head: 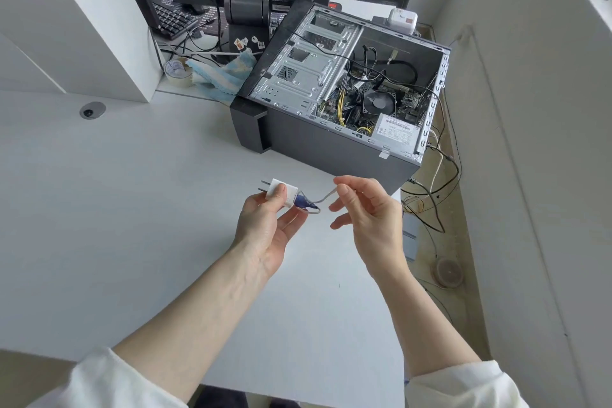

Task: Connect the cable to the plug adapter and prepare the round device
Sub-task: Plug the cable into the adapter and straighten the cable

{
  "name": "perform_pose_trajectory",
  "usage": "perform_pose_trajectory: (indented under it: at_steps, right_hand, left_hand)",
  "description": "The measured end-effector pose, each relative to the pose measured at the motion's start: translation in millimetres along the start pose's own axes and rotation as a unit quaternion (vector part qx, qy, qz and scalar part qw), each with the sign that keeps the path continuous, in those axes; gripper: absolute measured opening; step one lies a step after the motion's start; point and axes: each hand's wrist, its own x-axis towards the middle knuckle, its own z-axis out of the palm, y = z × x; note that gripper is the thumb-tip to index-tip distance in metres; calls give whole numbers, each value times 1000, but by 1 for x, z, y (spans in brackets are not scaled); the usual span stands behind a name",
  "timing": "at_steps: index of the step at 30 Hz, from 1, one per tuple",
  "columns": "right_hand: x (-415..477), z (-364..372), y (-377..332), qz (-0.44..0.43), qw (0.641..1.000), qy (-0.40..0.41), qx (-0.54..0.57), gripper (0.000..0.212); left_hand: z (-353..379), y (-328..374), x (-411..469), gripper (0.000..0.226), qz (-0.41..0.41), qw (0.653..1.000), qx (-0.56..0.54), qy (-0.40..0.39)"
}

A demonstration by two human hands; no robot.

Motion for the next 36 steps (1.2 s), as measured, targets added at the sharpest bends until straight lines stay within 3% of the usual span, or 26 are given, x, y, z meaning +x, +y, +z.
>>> perform_pose_trajectory:
  at_steps: [8,15,21,28,36]
  right_hand:
    - [10,-12,12,-5,990,23,-137,13]
    - [14,-17,39,18,946,50,-320,21]
    - [0,-18,50,82,950,-4,-301,17]
    - [-14,-19,57,-21,944,-52,-326,13]
    - [-26,-21,68,-53,921,-95,-374,12]
  left_hand:
    - [-1,4,4,10,-6,1000,15,-17]
    - [0,7,9,9,3,999,31,-20]
    - [6,9,13,10,12,999,24,-29]
    - [9,11,15,17,-3,1000,-2,-24]
    - [15,15,29,28,-21,999,-43,-15]
